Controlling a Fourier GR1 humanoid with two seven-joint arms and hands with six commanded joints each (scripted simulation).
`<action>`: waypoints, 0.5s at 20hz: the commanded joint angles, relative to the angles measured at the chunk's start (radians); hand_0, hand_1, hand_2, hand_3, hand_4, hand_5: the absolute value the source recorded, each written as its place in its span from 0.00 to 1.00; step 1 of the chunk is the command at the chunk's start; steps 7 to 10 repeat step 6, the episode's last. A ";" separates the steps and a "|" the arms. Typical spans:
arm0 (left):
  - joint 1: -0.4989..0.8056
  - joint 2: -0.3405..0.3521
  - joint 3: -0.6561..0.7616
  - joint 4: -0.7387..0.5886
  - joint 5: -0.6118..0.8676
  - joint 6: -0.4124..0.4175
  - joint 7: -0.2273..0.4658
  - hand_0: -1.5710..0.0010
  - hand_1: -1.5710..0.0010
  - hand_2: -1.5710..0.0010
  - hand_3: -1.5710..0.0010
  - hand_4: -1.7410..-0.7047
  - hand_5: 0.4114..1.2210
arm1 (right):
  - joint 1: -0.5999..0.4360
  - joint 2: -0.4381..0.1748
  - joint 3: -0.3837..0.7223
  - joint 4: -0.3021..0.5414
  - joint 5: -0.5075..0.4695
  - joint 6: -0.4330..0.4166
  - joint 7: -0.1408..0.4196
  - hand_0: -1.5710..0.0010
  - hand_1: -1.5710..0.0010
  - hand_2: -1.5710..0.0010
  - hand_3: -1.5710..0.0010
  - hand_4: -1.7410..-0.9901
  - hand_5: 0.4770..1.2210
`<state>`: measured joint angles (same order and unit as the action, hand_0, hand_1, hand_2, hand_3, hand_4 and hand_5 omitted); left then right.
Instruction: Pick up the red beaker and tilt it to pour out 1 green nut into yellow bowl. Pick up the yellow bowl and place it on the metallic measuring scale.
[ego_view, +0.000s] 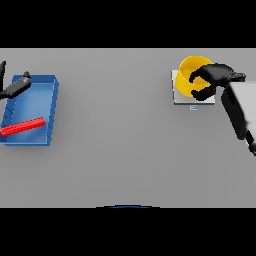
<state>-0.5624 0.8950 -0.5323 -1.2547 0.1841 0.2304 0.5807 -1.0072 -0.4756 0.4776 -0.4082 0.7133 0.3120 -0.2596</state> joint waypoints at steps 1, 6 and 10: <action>0.002 0.003 0.001 -0.001 0.000 -0.001 -0.004 1.00 1.00 1.00 1.00 0.90 0.40 | -0.001 -0.002 0.004 0.013 0.005 -0.001 -0.022 0.90 0.91 0.82 0.70 0.51 0.37; 0.009 0.003 0.000 -0.006 -0.001 0.009 0.003 1.00 1.00 1.00 1.00 0.89 0.40 | -0.026 0.018 0.018 0.049 0.024 0.006 -0.026 0.97 0.97 0.93 0.78 0.58 0.34; 0.009 0.003 0.000 -0.006 -0.001 0.009 0.003 1.00 1.00 1.00 1.00 0.89 0.40 | -0.026 0.018 0.018 0.049 0.024 0.006 -0.026 0.97 0.97 0.93 0.78 0.58 0.34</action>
